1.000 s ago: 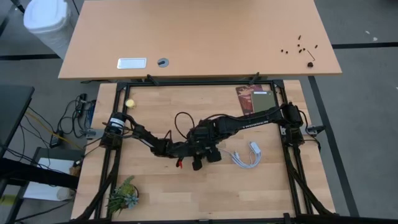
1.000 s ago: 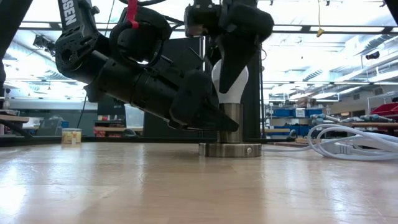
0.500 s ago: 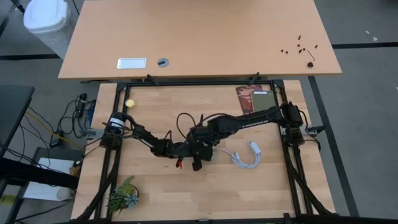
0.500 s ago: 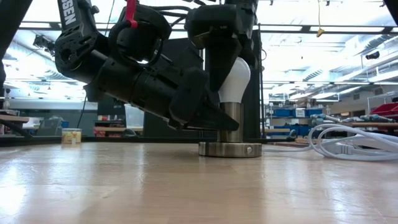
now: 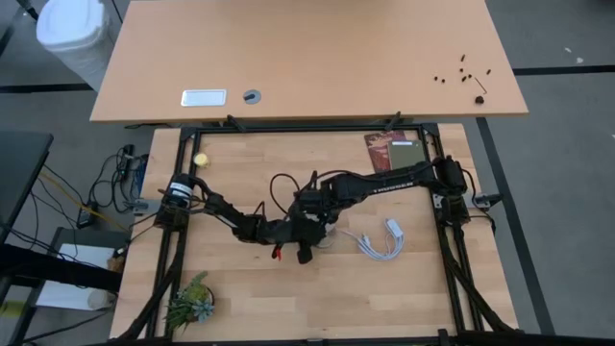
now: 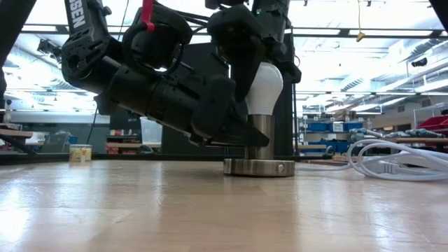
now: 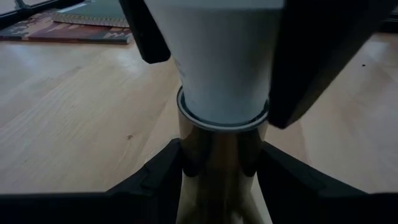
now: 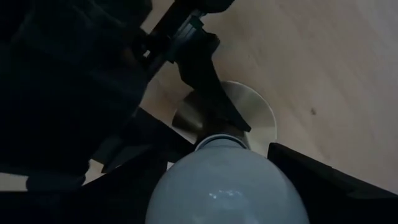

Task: Screw lightbulb
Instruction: Insert the light bulb into the lamp

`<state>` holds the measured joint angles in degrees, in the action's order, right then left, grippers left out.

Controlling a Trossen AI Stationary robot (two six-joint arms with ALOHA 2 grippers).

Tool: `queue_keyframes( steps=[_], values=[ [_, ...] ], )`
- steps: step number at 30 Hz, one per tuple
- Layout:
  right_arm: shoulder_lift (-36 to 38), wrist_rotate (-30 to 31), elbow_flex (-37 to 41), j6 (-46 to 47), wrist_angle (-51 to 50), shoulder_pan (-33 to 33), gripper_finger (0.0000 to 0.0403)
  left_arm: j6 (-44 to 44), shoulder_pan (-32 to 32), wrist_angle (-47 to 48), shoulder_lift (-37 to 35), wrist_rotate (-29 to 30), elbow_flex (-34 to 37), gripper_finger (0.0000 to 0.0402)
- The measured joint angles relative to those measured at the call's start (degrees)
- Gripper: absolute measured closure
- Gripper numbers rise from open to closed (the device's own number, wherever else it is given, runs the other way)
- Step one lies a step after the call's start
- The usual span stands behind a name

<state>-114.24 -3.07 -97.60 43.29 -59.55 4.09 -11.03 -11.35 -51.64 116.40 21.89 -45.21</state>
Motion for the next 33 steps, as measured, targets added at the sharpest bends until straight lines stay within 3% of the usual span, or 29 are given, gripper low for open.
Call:
queue_keyframes(
  steps=[14, 24, 33],
  values=[
    [2.21, -1.69, -0.02, -14.79, 0.57, -1.88, 0.0093, -0.18, 0.00, 0.13, 0.02, -0.48, 0.02, 0.0217],
    [7.70, 5.25, -0.04, -20.70, -2.24, 1.58, 0.0094, -0.16, -0.02, 0.31, 0.02, -0.70, 0.00, 0.0217],
    [8.07, 11.71, -0.04, -30.36, -15.27, 6.70, 0.0094, -0.15, -0.02, 0.37, 0.02, -0.81, 0.00, 0.0217]
  ],
)
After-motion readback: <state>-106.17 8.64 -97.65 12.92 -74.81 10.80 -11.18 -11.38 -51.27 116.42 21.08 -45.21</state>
